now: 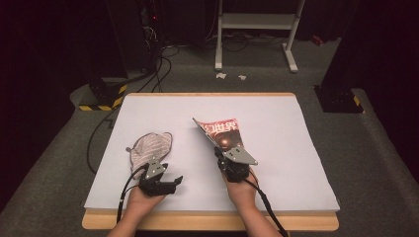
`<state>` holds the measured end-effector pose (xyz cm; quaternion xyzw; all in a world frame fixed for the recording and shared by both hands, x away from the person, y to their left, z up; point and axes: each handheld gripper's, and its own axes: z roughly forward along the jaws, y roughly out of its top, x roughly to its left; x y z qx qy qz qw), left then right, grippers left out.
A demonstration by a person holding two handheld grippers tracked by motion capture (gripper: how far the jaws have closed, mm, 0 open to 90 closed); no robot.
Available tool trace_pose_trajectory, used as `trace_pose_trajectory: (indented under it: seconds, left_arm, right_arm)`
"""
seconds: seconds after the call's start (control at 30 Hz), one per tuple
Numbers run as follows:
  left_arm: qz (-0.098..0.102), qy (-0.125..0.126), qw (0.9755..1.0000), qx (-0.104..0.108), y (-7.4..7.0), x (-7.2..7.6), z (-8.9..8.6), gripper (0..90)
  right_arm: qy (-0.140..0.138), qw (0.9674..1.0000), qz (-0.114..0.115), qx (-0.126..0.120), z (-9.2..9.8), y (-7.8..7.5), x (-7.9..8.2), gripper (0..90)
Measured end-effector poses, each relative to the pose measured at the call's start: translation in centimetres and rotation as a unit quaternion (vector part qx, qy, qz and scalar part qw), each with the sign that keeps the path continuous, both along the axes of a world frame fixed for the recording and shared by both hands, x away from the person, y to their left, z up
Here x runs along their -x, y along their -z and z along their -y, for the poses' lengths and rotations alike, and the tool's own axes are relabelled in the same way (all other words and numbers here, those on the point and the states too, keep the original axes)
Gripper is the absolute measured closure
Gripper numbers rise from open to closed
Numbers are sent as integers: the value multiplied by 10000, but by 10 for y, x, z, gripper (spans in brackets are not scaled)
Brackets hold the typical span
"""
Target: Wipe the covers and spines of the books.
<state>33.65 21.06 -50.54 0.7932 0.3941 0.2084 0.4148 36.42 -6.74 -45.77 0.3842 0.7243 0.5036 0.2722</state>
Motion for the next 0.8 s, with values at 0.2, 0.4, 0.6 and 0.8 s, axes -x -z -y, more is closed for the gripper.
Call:
trace_pose_trajectory:
  seconds: [0.2, 0.4, 0.6, 0.8]
  left_arm:
    - [-13, 17, 10000, -10, 0, 0, 1, 237]
    - [-27, 19, 10000, -29, 0, 0, 1, 237]
    - [-44, 14, 10000, -36, 1, -1, 1, 237]
    - [-43, 5, 10000, -42, 1, -1, 2, 237]
  right_arm:
    - [-167, 9996, -111, 195, -12, 13, 4, 829]
    - [-283, 9988, -152, 358, -20, 24, 10, 803]
    - [-293, 9989, -221, 307, -21, 28, 11, 777]
    - [-517, 9978, -409, 22, -21, 25, 11, 618]
